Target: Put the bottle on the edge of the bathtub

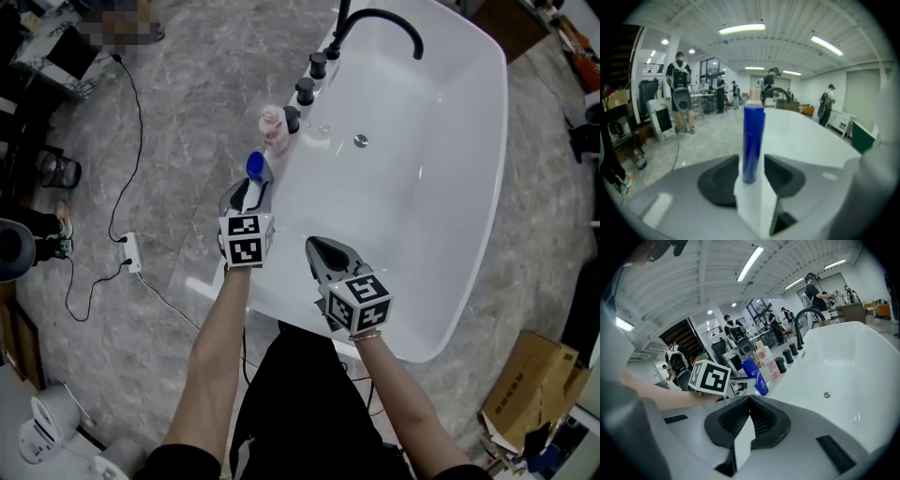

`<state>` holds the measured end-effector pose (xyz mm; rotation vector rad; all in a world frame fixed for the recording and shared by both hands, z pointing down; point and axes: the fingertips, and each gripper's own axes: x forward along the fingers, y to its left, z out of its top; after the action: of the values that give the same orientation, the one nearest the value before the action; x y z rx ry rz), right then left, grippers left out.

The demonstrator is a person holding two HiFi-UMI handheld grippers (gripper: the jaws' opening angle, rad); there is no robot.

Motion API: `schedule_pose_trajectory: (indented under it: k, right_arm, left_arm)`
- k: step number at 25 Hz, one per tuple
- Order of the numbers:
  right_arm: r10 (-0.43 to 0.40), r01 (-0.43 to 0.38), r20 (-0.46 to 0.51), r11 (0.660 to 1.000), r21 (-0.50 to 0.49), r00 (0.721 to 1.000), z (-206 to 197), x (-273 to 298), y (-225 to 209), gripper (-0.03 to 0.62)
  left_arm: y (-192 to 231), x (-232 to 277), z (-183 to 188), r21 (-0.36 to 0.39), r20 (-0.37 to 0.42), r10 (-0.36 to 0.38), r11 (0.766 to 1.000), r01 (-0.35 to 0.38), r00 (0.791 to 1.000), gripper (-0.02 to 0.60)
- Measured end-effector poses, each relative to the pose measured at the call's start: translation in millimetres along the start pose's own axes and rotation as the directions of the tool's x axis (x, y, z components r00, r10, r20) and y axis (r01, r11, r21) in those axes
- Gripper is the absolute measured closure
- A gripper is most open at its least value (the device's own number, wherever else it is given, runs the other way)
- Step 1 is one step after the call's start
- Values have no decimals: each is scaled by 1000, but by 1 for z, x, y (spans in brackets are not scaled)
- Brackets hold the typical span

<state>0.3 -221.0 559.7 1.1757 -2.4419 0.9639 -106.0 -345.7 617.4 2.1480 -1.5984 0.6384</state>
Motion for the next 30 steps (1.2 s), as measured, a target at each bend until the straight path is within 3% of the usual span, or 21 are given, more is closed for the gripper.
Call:
schedule_pose_trajectory:
  k: [13, 30]
  right_arm:
    - [-10, 11, 37, 1000, -30, 999, -3, -24, 32, 590]
    - [-25, 33, 96, 996, -84, 995, -5, -64, 83, 589]
  left_arm:
    - [-4, -75, -11, -56, 17, -3, 998, 3, 1000, 495]
    - [-7, -189, -17, -70, 88, -27, 997, 34, 996, 545]
